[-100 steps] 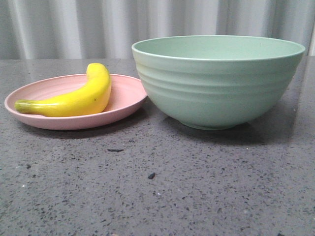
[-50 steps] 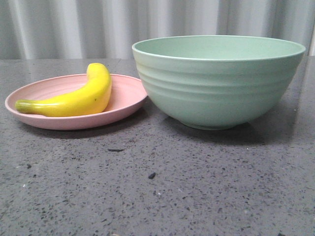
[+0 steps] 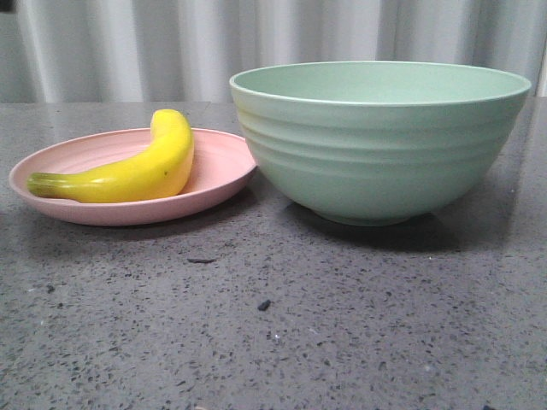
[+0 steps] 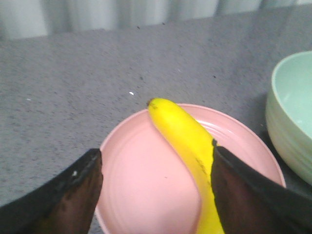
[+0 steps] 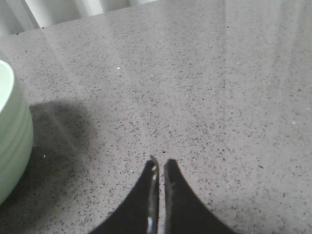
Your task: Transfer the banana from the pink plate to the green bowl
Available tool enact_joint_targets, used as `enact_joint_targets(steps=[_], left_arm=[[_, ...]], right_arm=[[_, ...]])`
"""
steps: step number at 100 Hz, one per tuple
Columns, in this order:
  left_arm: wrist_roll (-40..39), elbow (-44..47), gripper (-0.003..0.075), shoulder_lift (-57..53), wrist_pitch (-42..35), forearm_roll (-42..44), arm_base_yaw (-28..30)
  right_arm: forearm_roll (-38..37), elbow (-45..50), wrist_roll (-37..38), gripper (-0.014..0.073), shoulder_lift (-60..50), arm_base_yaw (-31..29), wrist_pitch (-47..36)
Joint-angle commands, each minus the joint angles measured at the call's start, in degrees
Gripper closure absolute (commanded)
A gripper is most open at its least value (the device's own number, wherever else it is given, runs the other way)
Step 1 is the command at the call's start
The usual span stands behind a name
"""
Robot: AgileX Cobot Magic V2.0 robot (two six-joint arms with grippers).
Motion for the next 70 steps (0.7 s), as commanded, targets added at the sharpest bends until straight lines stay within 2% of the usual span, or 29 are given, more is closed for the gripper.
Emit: enact_joint_targets(steps=[1, 28, 70], left_arm=[[-0.02, -5.22, 0.0279, 3.70, 0.28, -0.07, -2.98], [0.84, -12.73, 0.0279, 17.04, 8.36, -0.07, -10.12], [0.94, -13.84, 0.0279, 24.02, 11.53, -0.02, -9.99]], right_arm=[[-0.02, -2.11, -0.15, 0.0655, 0.68, 0.09, -4.04], [-0.02, -2.11, -0.15, 0.0655, 0.68, 0.09, -4.04], [-0.02, -2.11, -0.15, 0.0655, 0.68, 0.09, -4.04]])
